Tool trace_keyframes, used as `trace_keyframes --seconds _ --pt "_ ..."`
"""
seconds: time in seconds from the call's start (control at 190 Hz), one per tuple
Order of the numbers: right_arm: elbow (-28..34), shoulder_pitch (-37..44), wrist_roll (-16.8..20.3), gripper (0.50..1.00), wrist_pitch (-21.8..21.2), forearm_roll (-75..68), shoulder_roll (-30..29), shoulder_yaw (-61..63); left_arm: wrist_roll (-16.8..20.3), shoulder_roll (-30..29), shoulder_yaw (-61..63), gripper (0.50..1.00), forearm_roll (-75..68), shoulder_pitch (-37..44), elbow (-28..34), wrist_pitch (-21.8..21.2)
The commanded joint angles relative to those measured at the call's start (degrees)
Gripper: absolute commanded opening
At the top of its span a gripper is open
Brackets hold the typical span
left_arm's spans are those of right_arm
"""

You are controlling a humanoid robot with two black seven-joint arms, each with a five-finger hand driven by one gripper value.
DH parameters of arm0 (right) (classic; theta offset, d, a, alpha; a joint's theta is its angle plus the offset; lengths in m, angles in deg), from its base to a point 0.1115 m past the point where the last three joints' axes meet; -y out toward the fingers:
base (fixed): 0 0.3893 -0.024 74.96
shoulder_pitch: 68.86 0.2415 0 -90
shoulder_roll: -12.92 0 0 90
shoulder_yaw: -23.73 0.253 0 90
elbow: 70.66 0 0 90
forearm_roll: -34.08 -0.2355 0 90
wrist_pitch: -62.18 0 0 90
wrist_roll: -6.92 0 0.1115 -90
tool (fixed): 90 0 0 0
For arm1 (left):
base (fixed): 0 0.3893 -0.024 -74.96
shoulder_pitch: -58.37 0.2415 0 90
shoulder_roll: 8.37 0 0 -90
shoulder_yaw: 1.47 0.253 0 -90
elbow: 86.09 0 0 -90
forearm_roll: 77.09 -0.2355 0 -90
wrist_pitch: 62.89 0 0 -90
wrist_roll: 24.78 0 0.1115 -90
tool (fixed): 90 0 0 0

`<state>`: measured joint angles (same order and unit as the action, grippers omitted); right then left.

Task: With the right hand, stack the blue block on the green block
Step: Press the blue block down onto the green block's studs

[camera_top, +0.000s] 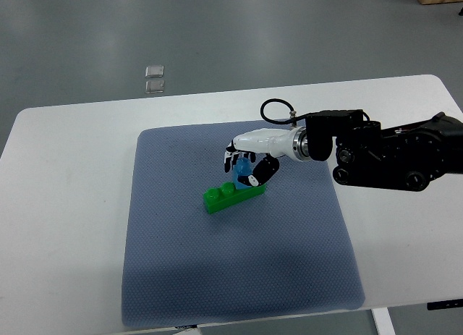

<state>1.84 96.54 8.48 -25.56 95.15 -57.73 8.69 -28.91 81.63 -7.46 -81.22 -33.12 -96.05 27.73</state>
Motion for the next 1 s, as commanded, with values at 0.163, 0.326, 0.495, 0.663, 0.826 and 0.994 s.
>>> trace_keyframes --seconds 0.163,0.326,0.495,0.663,0.826,0.994 --pt "0.0 -1.6 -1.2 0.580 2.6 1.8 0.9 -0.1 0.0 0.0 0.0 1.000 0.0 0.0 0.0 0.0" --pt "0.0 -1.7 -1.9 0.580 2.7 2.5 0.9 0.1 0.0 0.0 0.0 1.000 0.0 0.0 0.0 0.0" --pt "0.0 -2.5 -2.3 0.580 3.8 3.4 1.3 0.1 0.0 0.0 0.0 1.000 0.0 0.0 0.0 0.0" --pt "0.0 -3.7 -2.7 0.580 4.6 4.6 1.3 0.1 0.0 0.0 0.0 1.000 0.0 0.0 0.0 0.0" --pt "-0.1 -4.3 -2.8 0.580 4.7 4.7 1.3 0.3 0.0 0.0 0.0 1.000 0.0 0.0 0.0 0.0" --pt "-0.3 -5.2 -3.1 0.580 5.9 4.8 0.8 0.3 0.0 0.0 0.0 1.000 0.0 0.0 0.0 0.0"
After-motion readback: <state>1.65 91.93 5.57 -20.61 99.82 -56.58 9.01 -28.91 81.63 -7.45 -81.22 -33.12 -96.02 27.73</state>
